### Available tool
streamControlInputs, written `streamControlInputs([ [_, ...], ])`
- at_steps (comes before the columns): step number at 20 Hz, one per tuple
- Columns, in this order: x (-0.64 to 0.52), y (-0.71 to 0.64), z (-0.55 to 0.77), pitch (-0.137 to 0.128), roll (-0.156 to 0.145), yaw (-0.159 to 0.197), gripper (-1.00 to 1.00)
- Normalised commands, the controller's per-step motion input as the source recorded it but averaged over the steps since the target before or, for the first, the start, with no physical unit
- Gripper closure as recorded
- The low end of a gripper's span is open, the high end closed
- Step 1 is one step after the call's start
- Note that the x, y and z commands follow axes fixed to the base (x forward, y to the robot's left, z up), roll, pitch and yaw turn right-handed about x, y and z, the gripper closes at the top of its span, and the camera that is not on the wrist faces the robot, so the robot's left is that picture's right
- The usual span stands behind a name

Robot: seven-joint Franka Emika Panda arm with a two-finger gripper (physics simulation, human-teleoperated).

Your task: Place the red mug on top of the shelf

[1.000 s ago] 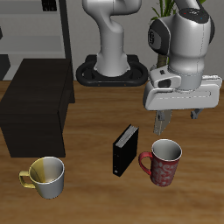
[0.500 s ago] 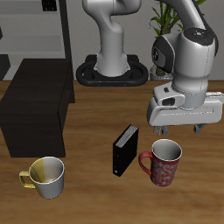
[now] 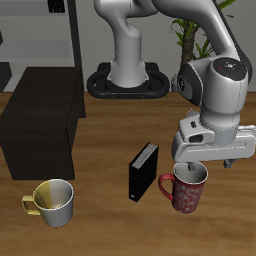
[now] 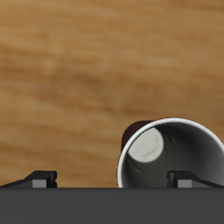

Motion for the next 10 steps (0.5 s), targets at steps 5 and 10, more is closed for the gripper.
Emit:
streamControlInputs([
  [5,0.07,0.06,-0.42,0.063,0.007,0.007,-1.0],
  [10,0.03,0.03,-0.2,0.04,0.024,-0.002,1.0],
])
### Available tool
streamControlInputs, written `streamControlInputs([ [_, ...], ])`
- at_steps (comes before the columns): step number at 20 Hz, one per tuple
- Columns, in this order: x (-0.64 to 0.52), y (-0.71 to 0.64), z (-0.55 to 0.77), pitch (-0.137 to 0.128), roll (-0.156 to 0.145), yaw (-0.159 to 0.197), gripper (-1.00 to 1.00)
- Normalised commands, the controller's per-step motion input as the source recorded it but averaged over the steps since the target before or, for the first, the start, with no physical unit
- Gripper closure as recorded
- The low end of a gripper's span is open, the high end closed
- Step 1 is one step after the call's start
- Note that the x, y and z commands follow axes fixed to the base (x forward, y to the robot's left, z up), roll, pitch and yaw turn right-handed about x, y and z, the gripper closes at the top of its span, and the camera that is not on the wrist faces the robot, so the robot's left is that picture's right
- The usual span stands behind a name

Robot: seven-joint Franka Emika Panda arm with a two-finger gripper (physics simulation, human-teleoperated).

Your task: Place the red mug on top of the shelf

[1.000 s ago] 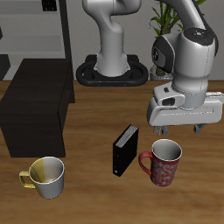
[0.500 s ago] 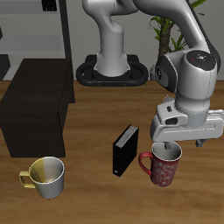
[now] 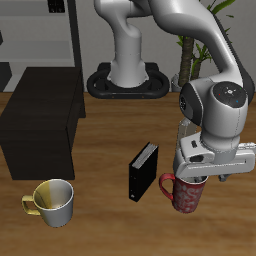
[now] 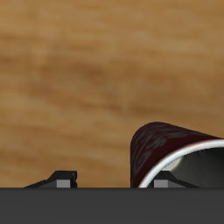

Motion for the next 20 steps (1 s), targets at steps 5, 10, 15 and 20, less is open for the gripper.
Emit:
streamControlInputs([
  [5,-0.05,-0.03,0.14,-0.012,0.009,-0.005,1.0],
  [10,-0.15,-0.11,0.24,-0.016,0.004,0.026,1.0],
  [15,-0.3,-0.16,0.77,-0.086,0.017,0.008,1.0],
  [20,-0.32,-0.14,0.74,-0.065,0.019,0.026,1.0],
])
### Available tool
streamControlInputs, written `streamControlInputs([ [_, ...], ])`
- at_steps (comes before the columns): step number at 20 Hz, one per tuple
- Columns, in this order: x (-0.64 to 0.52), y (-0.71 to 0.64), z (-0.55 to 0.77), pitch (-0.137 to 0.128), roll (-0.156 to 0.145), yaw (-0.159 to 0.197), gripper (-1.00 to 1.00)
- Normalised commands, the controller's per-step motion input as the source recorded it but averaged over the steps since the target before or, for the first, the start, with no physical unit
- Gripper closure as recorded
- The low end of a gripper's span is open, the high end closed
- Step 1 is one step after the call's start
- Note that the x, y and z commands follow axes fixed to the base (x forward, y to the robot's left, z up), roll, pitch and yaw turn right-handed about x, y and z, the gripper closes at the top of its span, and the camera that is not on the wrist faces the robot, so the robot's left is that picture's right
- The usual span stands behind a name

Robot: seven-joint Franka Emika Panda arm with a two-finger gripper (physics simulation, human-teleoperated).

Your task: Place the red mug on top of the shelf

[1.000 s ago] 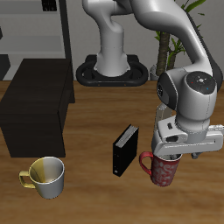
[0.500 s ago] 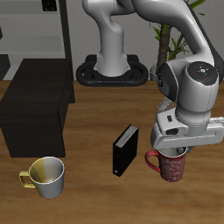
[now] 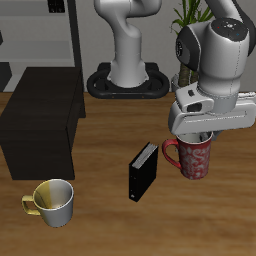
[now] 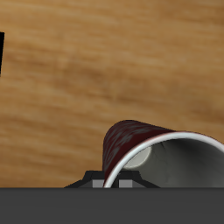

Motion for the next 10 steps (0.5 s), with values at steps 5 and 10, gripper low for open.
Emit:
streamControlInputs([
  [5,-0.39,-0.21,0.74,-0.06,0.016,0.001,1.0],
  [10,-0.53,-0.2,0.73,-0.043,0.017,0.019,1.0],
])
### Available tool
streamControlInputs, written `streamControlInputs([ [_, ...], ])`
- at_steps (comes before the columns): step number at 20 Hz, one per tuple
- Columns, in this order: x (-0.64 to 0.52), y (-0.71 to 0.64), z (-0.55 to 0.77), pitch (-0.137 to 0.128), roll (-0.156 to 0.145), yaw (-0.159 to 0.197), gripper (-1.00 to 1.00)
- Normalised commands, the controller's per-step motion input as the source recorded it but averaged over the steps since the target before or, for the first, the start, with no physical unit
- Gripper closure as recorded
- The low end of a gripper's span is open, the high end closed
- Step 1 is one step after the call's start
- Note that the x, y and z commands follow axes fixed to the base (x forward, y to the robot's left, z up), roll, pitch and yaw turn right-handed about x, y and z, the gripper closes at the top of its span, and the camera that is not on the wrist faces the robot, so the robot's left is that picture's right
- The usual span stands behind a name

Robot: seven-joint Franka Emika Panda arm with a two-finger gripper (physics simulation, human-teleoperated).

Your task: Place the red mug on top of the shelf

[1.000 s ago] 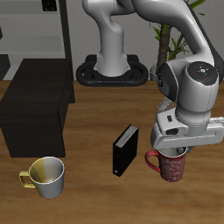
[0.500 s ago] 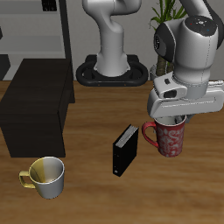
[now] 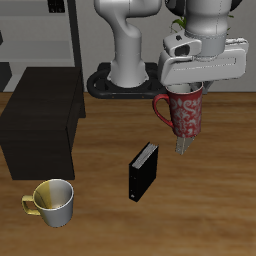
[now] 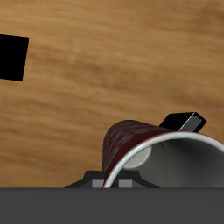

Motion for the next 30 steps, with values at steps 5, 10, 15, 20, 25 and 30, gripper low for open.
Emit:
streamControlInputs([
  [5,-0.47,-0.27,0.4,0.008,0.009,0.047,1.0],
  [10,-0.28,-0.44,0.29,-0.012,0.012,-0.013,1.0],
  [15,-0.1,-0.61,0.17,0.008,-0.034,-0.013,1.0],
  [20,-0.13,-0.61,0.14,0.017,0.034,0.006,1.0],
  [25,0.04,-0.68,-0.07,0.063,-0.013,-0.039,1.0],
  [30,0.01,-0.7,0.02,0.041,-0.045,-0.044,1.0],
])
